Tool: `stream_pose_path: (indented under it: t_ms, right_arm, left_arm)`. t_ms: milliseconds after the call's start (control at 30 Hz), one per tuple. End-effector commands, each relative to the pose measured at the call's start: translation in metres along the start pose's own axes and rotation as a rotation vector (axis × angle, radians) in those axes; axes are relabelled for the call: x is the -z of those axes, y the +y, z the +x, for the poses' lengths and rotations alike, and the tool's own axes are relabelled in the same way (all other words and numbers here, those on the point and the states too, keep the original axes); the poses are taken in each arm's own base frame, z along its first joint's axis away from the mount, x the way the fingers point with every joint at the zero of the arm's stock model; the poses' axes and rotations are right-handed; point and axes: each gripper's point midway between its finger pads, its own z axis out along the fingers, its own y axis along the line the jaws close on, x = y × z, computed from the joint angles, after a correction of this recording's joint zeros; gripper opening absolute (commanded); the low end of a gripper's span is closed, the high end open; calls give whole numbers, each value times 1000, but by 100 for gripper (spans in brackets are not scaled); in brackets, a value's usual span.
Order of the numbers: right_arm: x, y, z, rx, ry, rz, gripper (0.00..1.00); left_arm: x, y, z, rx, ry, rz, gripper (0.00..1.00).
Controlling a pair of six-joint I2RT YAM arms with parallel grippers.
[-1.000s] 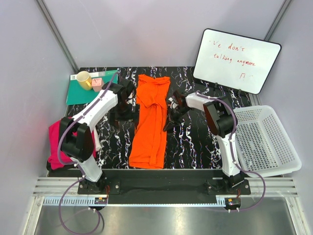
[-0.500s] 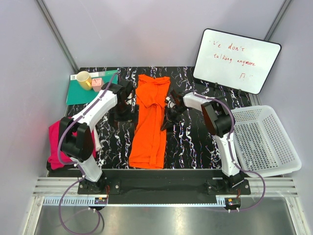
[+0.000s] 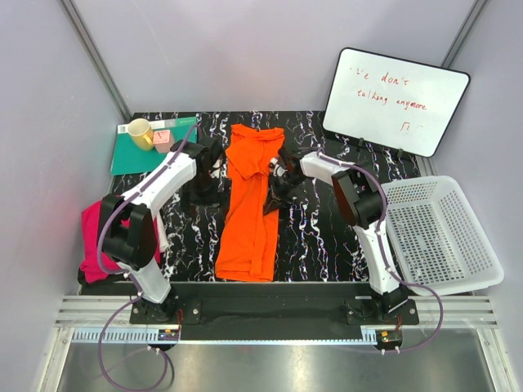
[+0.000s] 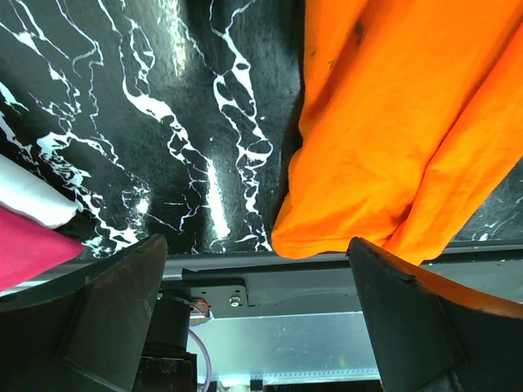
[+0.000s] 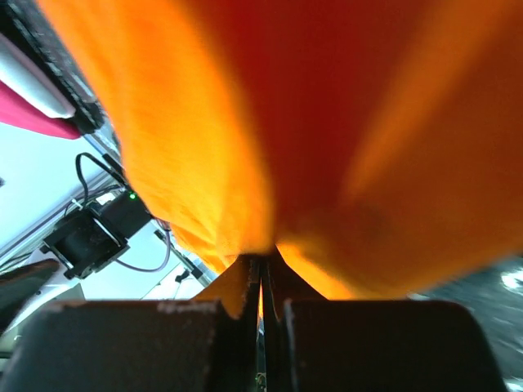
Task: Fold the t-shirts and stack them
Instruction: Rotate the tshirt 90 degrees
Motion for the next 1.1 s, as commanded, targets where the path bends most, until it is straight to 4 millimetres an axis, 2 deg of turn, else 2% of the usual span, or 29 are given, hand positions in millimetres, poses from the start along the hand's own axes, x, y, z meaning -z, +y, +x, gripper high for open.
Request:
stream_pose_path:
  t_ms: [0, 167, 333, 400, 467, 533, 667, 800, 933, 1067]
  right_arm:
    - [-6, 42, -2, 64, 1, -56, 0]
    - [-17, 60, -2, 83, 15, -74, 0]
    - [-34, 87, 3, 131, 47, -100, 0]
    - [-34, 89, 4, 139, 46, -94, 0]
    - [-29, 85, 4, 152, 27, -70, 0]
    - [-15, 83, 4, 167, -11, -41, 0]
    - [23, 79, 8, 172, -83, -14, 0]
    - [55, 72, 24, 158, -119, -7, 0]
    - [66, 71, 34, 158, -134, -1, 0]
    - [54, 54, 45, 111, -84, 17, 0]
  left_arm:
    - [-4, 0, 1, -14, 2, 17, 99]
    - [-6, -3, 6, -26, 3, 48, 99]
    - [-10, -4, 11, -26, 11, 60, 99]
    - [-13, -2, 14, -25, 17, 58, 99]
    - [-16, -2, 18, -29, 23, 62, 99]
    - [-15, -3, 18, -32, 15, 76, 99]
    - [-13, -5, 20, -44, 6, 92, 99]
    - [-19, -3, 22, -50, 23, 87, 99]
    - [-23, -2, 23, -57, 32, 82, 99]
    - [-25, -1, 23, -67, 40, 73, 99]
